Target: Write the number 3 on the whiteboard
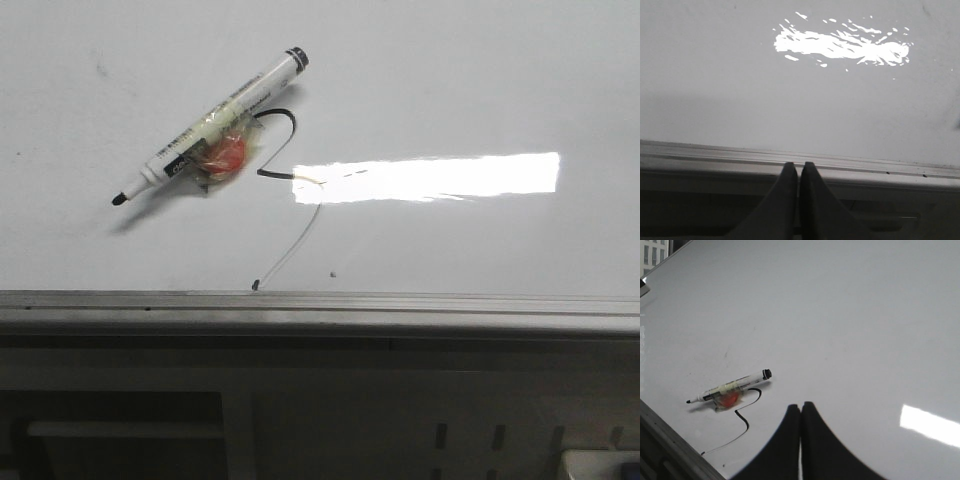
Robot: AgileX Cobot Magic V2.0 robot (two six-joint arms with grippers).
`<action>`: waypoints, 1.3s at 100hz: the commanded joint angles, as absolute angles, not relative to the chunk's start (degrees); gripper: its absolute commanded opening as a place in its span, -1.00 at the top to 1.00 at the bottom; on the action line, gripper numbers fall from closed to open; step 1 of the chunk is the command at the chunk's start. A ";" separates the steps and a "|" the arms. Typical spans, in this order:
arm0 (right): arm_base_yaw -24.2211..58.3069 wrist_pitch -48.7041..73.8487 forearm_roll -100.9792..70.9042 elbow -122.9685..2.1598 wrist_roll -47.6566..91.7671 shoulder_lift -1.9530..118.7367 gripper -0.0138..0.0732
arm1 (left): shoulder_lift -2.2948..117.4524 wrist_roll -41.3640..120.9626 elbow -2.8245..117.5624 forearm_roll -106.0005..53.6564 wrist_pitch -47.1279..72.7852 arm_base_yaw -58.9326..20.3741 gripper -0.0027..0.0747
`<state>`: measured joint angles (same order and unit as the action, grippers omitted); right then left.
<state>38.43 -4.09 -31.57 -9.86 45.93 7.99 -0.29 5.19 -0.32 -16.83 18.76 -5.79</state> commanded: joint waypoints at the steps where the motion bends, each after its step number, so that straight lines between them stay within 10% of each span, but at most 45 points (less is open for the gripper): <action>1: 37.79 -6.74 -24.83 -11.25 46.10 8.16 0.83 | -1.80 4.83 -2.21 -17.74 14.86 -5.67 0.98; 37: 13.93 -8.06 4.84 0.92 -8.80 7.36 0.83 | -1.80 4.83 -2.21 -17.85 14.86 -5.67 0.98; 71: 8.67 18.23 6.34 1.93 -9.22 -1.46 0.83 | -1.71 4.83 -2.21 -17.98 14.86 -5.67 0.98; 130: 8.67 18.08 6.34 1.93 -9.22 -1.46 0.83 | -1.71 4.83 -2.21 -17.98 14.86 -5.67 0.98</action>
